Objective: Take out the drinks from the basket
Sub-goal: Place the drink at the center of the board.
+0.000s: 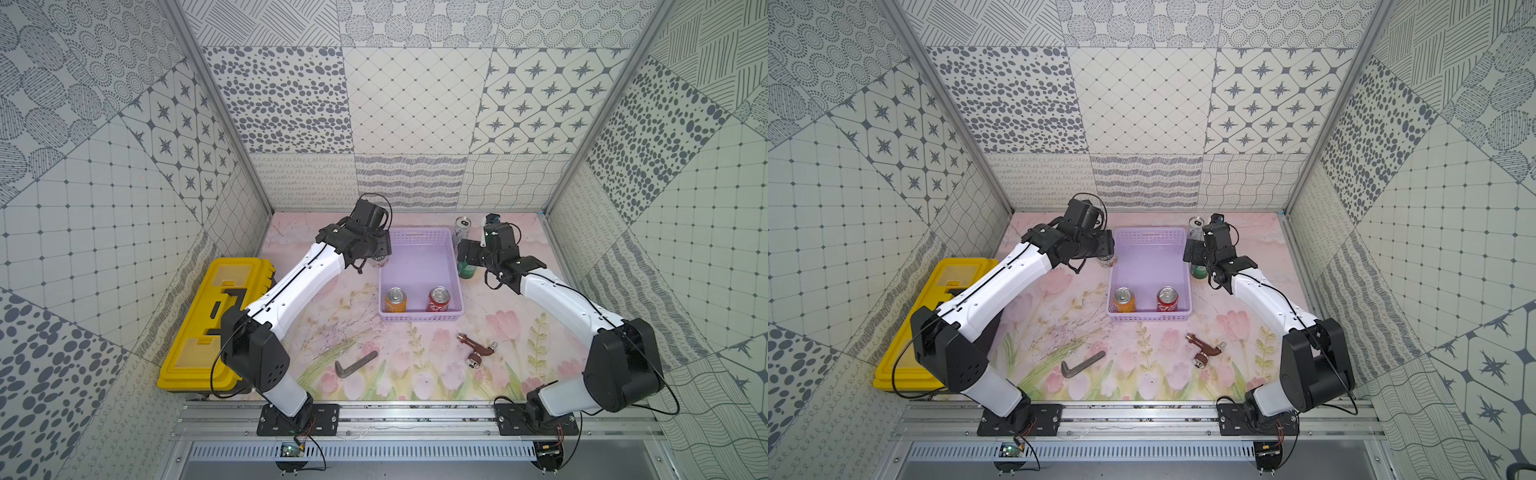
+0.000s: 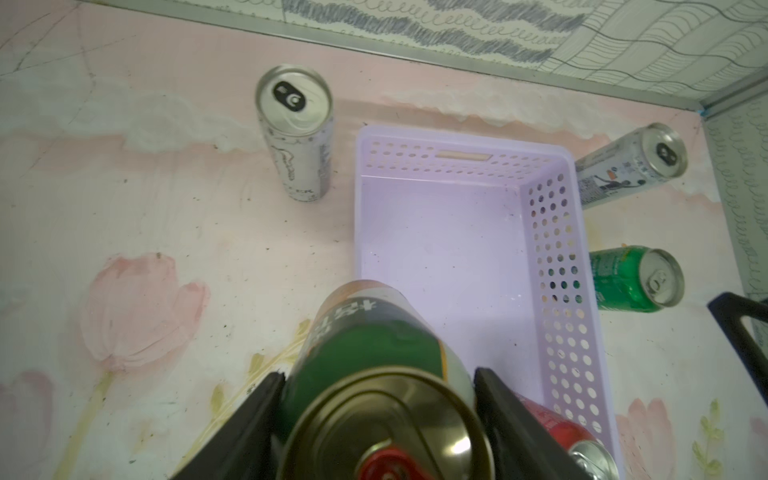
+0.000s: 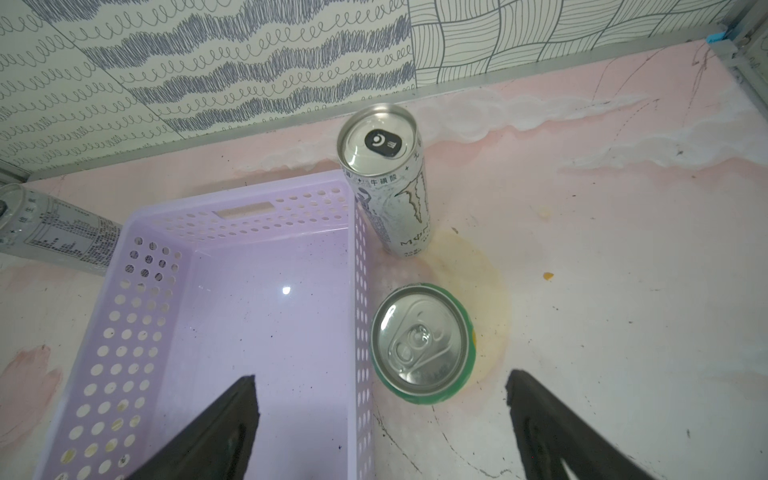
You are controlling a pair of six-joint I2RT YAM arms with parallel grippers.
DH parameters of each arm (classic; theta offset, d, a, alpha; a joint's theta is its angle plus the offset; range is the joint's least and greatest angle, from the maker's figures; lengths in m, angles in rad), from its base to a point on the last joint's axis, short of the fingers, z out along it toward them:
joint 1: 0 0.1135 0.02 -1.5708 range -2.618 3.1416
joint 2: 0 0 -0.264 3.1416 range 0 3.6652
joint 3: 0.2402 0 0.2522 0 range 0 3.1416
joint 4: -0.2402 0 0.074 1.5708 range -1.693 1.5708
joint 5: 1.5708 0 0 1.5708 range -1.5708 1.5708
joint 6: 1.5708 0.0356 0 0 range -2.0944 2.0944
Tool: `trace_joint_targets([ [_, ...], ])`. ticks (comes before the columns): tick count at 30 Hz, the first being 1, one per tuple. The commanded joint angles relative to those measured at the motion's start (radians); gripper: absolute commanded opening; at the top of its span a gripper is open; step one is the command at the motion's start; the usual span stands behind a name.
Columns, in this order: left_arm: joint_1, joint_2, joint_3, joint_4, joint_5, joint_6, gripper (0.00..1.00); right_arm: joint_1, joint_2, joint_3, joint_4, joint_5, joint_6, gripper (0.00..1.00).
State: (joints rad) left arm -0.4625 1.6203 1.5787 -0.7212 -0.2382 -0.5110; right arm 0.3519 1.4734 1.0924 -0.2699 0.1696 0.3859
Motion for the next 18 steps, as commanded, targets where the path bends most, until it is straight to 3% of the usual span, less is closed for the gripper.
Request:
trace_joint_targets([
  [1, 0.081, -0.052, -0.089, 0.111, -0.083, -0.043, 0.66, -0.004, -0.028, -0.017, 0.044, -0.008, 0.01, 0.97],
  [8, 0.136, 0.055, -0.138, 0.195, -0.043, -0.072, 0.65, -0.004, -0.028, -0.017, 0.044, -0.01, 0.009, 0.97],
  [18, 0.162, 0.253, -0.045, 0.267, 0.013, -0.093, 0.65, -0.004, -0.027, -0.02, 0.043, -0.014, 0.008, 0.97],
])
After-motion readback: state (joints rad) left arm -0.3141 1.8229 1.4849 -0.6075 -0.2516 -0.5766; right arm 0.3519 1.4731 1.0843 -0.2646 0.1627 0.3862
